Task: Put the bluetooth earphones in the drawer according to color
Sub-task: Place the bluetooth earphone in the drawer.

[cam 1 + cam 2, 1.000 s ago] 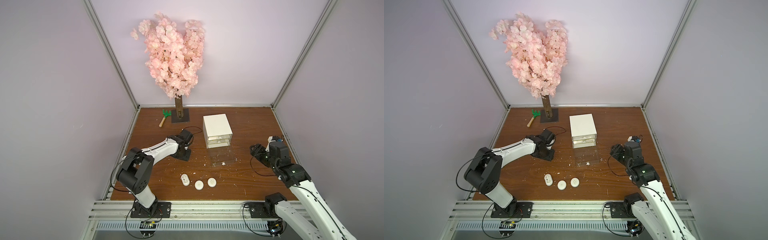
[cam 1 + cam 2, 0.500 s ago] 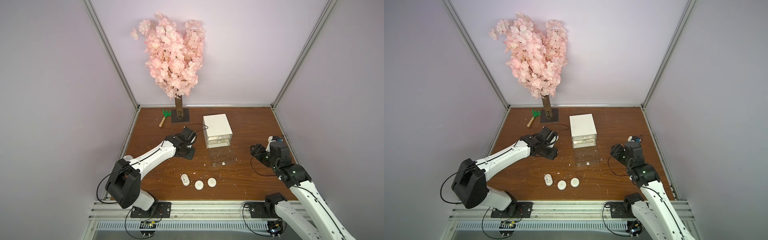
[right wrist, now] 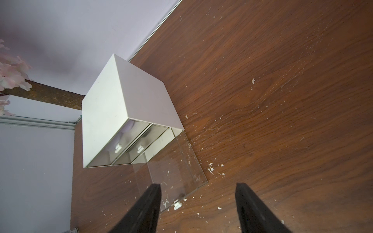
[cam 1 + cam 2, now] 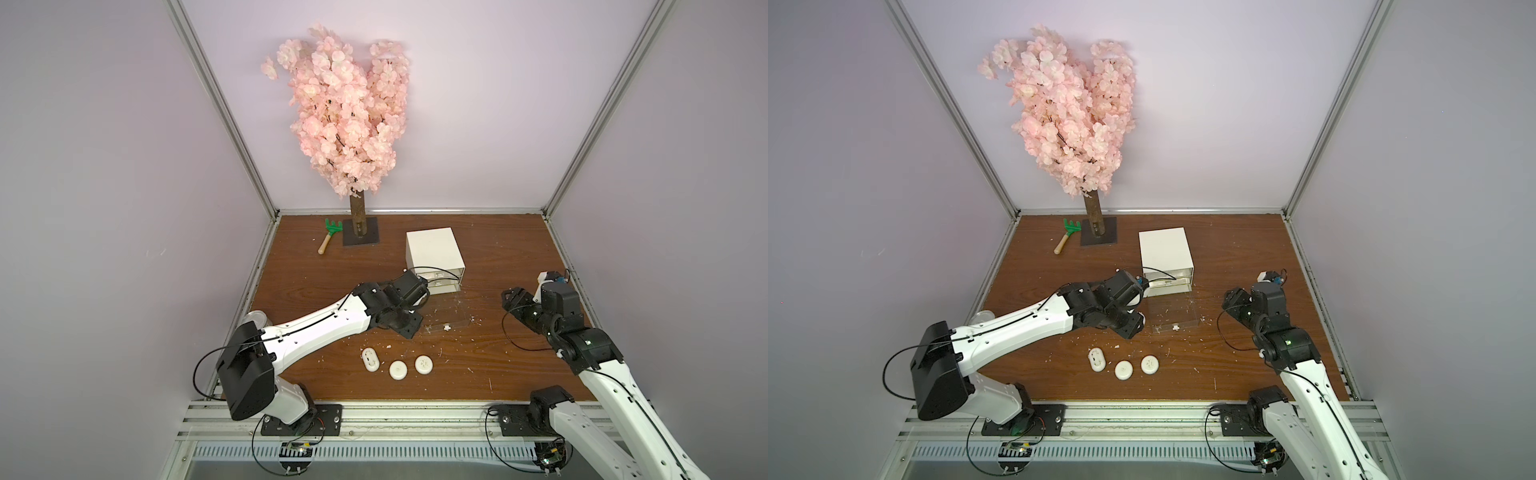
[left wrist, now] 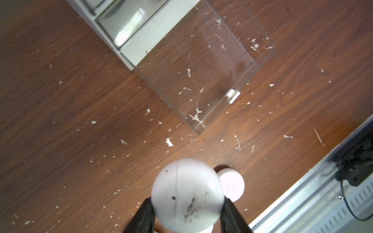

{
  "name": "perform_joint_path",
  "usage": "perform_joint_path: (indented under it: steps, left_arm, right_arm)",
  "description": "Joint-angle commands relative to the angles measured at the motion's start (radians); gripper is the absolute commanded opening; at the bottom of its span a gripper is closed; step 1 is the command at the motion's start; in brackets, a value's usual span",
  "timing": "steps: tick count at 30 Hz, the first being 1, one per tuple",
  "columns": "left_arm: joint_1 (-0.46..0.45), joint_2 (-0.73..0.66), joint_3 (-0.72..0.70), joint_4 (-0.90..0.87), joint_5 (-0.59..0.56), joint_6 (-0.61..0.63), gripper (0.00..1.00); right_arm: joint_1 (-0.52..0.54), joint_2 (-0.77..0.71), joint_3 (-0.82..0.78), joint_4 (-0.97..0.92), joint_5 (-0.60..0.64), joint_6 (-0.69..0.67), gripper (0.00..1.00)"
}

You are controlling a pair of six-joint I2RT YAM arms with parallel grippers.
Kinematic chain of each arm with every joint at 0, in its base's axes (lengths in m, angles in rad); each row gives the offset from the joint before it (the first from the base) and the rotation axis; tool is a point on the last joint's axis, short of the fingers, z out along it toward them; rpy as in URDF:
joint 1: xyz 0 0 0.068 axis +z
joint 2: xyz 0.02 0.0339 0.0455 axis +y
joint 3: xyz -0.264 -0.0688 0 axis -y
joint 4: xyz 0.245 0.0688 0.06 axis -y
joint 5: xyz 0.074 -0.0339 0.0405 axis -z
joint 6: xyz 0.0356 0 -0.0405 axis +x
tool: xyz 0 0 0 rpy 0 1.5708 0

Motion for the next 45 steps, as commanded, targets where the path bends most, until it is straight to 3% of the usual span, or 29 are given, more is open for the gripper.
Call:
perform_joint_path:
  steps: [1, 20, 36, 45]
  left_arm:
    - [-0.024, 0.05, 0.055, -0.022, -0.029, -0.018, 0.39]
    - [-0.036, 0.505, 0.444, -0.018, -0.198, 0.023, 0.45]
    - [-0.026, 0.616, 0.438, -0.025, -0.386, 0.016, 0.46]
    - [-0.016, 0.653, 0.437, -0.024, -0.386, 0.017, 0.5]
  right_arm:
    - [-0.011, -0.003, 0.04, 0.004, -0.005, -0.023, 0.66]
    - [-0.091, -0.014, 0.043, -0.005, -0.047, -0.062, 0.66]
    - [-0.153, -0.017, 0.031, -0.005, -0.101, -0.089, 0.66]
    - [-0.16, -0.016, 0.031, -0.005, -0.111, -0.091, 0.67]
